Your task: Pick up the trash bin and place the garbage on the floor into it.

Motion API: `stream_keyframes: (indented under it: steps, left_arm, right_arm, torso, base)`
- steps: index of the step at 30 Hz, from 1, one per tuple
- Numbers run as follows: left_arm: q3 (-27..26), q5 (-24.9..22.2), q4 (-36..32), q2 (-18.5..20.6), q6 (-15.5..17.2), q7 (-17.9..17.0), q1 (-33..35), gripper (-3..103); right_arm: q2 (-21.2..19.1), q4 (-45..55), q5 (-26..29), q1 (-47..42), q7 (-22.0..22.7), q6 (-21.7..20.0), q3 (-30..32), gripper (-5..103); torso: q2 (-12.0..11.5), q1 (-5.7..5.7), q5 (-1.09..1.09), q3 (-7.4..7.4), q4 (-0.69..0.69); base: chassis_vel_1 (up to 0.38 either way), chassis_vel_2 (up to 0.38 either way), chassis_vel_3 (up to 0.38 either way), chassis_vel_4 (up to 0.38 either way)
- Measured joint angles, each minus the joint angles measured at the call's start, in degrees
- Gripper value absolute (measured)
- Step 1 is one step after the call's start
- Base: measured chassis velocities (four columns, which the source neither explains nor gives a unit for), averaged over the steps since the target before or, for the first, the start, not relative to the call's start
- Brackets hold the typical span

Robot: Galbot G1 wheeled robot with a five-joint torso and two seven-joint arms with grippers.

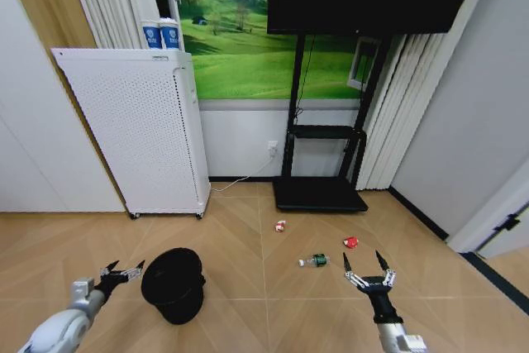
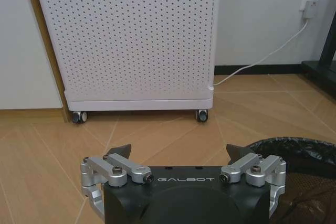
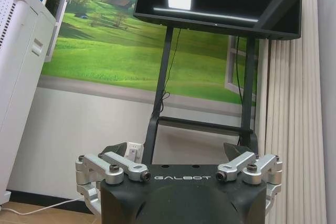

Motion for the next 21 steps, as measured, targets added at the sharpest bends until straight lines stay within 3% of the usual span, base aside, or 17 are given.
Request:
stream_keyframes:
  steps: [16,21]
  left_arm:
    - [8.7,0.1,5.66,-0.52,0.31,0.52,-10.36,98]
    - [8.44,-0.8,1.26,-1.61,0.61,-0.36,-8.2,98]
  right_arm:
    - [0.89,-0.23,-0.37,-0.71,0.02,0.41,0.39,100]
    - [0.98,-0.91,-0.34,-0.5,-0.19,0.63,0.41,100]
  torso:
    - [0.0,0.0,-0.01,0.0,-0.01]
    - [0.0,0.0,-0.01,0.0,-0.01]
  base:
    - [0.0,0.0,0.0,0.0]
    - [0.0,0.0,0.0,0.0]
